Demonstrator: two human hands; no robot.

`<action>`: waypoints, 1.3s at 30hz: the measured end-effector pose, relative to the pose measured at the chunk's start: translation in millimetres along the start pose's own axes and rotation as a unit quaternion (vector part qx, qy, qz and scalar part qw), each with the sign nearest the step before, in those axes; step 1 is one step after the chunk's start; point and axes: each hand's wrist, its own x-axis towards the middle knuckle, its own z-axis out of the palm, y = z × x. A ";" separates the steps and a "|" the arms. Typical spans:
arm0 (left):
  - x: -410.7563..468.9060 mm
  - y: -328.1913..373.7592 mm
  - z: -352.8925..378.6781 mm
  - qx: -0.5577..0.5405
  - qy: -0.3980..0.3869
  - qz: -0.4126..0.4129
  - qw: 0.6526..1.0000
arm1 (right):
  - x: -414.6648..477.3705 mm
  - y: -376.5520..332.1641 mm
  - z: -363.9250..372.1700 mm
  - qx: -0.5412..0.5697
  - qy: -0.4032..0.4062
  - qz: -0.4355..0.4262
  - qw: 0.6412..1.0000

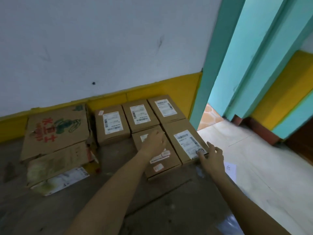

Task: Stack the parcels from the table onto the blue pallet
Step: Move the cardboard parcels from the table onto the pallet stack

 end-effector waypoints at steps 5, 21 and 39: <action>47.0 5.4 15.8 0.086 -0.020 -0.001 0.996 | 24.7 19.1 14.3 -0.036 -0.041 -0.048 0.997; 73.4 5.9 43.0 0.152 -0.046 -0.018 0.987 | 46.9 58.4 1.1 0.058 -0.071 -0.025 0.996; 30.7 49.9 0.2 -0.105 0.096 -0.026 0.989 | 41.4 -10.5 -32.2 0.182 0.083 -0.011 0.980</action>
